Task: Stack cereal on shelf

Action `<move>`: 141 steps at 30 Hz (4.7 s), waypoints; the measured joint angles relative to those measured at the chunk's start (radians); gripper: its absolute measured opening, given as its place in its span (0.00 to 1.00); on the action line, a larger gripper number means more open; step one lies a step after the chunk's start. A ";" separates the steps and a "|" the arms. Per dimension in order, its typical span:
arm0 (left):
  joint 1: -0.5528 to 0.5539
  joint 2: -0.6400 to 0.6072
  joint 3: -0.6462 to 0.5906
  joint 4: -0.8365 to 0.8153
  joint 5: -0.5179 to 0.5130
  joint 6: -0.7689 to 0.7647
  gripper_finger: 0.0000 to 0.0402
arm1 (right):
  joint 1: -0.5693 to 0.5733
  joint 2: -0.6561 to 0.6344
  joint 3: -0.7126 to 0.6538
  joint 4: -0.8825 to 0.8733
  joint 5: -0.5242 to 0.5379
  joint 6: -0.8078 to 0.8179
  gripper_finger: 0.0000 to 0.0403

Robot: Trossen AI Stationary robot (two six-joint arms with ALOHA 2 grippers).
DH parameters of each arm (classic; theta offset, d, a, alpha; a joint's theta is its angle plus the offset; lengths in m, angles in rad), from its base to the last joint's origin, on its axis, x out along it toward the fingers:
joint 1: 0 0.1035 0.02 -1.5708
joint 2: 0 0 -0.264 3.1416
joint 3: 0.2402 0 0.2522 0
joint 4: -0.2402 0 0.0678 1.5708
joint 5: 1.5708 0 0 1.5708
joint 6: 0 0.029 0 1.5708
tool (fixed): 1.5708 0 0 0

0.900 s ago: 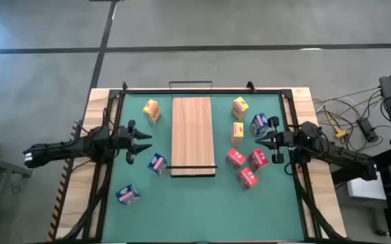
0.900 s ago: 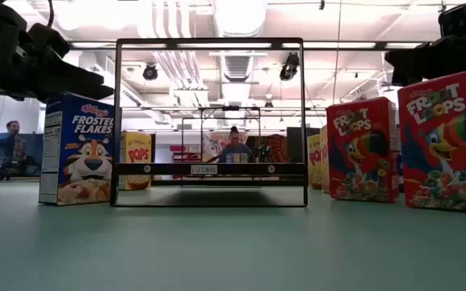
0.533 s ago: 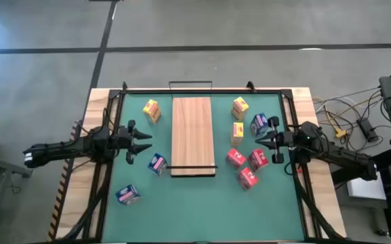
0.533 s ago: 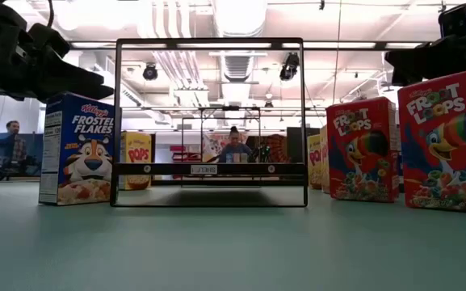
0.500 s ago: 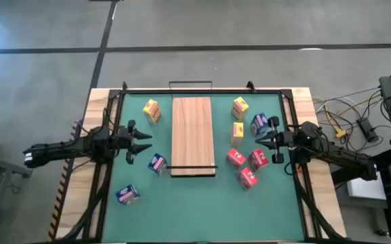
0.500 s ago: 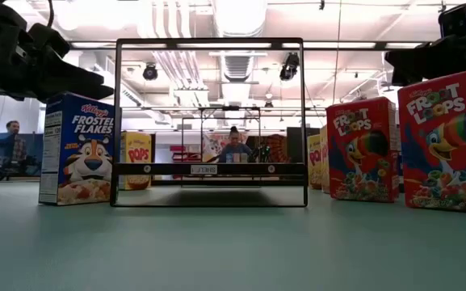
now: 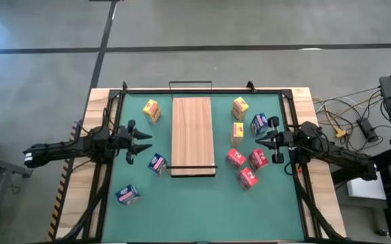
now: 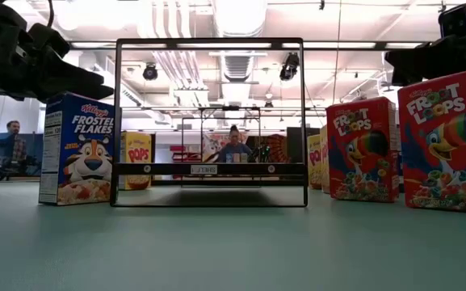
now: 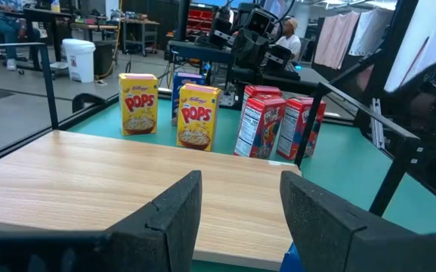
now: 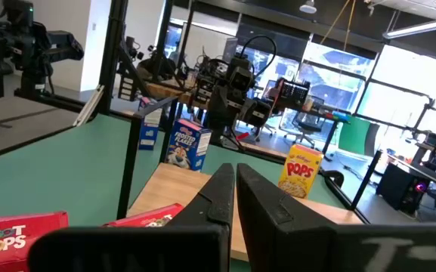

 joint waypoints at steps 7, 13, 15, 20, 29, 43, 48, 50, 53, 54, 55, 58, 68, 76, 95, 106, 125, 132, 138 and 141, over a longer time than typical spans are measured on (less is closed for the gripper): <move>0.000 0.000 0.000 0.000 0.000 0.000 0.41 | 0.000 0.000 0.000 0.000 0.000 0.000 0.02; 0.000 0.000 0.000 0.000 0.000 0.000 0.41 | 0.000 0.000 0.000 0.000 0.000 0.000 0.02; 0.000 0.000 0.000 0.000 0.000 0.000 0.41 | 0.000 0.000 0.000 0.000 0.000 0.000 0.02; 0.000 0.000 0.000 0.000 0.000 0.000 0.41 | 0.000 0.000 0.000 0.000 0.000 0.000 0.02; 0.000 0.000 0.000 0.000 0.000 0.000 0.41 | 0.000 0.000 0.000 0.000 0.000 0.000 0.02; 0.000 0.000 0.000 0.000 -0.003 0.033 0.41 | 0.000 0.000 0.000 0.000 0.000 0.000 0.02; 0.000 0.000 0.000 0.005 -0.015 0.022 0.41 | 0.000 0.000 0.000 0.000 0.000 0.000 0.02; -0.001 0.000 -0.001 0.037 -0.016 -0.091 0.41 | 0.000 0.000 0.000 0.000 0.000 0.000 0.02; -0.001 0.000 -0.001 0.128 -0.020 -0.287 0.41 | 0.000 0.000 0.000 0.000 0.000 0.000 0.02; 0.000 0.000 -0.001 0.164 -0.020 -0.311 0.41 | 0.000 0.000 0.000 0.000 0.000 0.000 0.02; -0.001 0.000 -0.001 0.202 -0.020 -0.321 0.41 | 0.000 0.000 0.000 0.000 0.000 0.000 0.02; -0.001 0.000 -0.001 0.308 -0.020 -0.327 0.41 | 0.000 0.000 0.000 0.008 0.000 0.000 0.02; -0.001 0.000 -0.001 0.423 -0.020 -0.334 0.41 | 0.000 0.000 0.000 0.005 0.000 0.000 0.02; -0.002 0.002 -0.001 0.362 -0.019 -0.341 0.41 | 0.000 0.002 0.005 0.046 0.000 0.233 0.02; -0.002 0.015 0.058 0.491 -0.453 -0.147 0.41 | 0.000 0.013 0.015 0.293 0.127 0.618 0.02; -0.002 0.180 0.302 0.189 -0.338 0.000 0.41 | 0.000 0.241 0.045 0.478 0.236 0.695 0.02; -0.002 0.301 0.528 -0.223 -0.499 0.140 0.41 | 0.059 0.766 0.706 -0.341 0.322 0.818 0.02; -0.002 0.299 0.530 -0.221 -0.500 0.192 0.41 | 0.142 0.883 0.954 -0.768 0.475 0.920 0.02; -0.002 0.300 0.530 -0.214 -0.500 0.195 0.41 | 0.191 0.955 1.130 -1.022 0.499 0.992 0.02; -0.002 0.301 0.530 -0.214 -0.500 0.195 0.41 | 0.217 0.988 1.200 -1.108 0.488 1.005 0.02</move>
